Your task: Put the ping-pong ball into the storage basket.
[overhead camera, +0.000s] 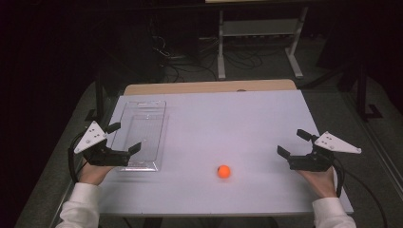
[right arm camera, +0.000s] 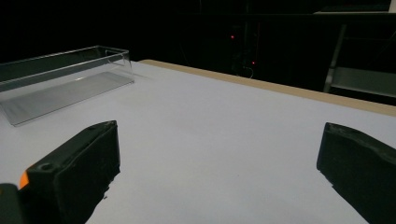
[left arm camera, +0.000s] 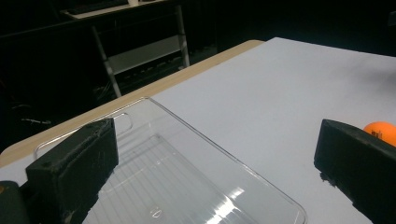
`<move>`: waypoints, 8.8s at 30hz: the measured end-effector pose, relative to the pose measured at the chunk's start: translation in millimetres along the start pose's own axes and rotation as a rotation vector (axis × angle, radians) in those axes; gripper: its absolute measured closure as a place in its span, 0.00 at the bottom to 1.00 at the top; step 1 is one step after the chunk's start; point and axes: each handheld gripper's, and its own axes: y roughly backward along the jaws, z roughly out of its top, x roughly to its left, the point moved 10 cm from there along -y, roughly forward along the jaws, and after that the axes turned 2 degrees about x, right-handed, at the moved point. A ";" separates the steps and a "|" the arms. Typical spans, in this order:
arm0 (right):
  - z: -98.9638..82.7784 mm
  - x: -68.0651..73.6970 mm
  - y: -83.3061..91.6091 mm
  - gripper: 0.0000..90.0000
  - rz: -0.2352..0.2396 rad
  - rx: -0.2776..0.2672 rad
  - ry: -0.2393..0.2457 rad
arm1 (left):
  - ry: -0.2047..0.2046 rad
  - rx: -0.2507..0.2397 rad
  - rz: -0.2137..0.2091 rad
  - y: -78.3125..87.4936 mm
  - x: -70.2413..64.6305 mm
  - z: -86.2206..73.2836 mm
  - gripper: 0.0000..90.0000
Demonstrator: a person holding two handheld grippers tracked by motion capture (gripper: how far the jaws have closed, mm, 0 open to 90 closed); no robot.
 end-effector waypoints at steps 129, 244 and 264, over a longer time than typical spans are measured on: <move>-5.5 7.5 -5.2 0.00 0.035 0.040 0.025 | -0.345 0.284 -0.370 -106.2 -114.7 54.0 0.00; -7.8 12.6 -7.0 0.00 0.055 0.059 0.040 | -0.549 0.611 -0.609 -167.3 -208.8 -14.1 0.00; -8.2 13.6 -7.3 0.00 0.059 0.062 0.045 | -0.570 0.632 -0.622 -176.7 -219.1 -24.3 0.00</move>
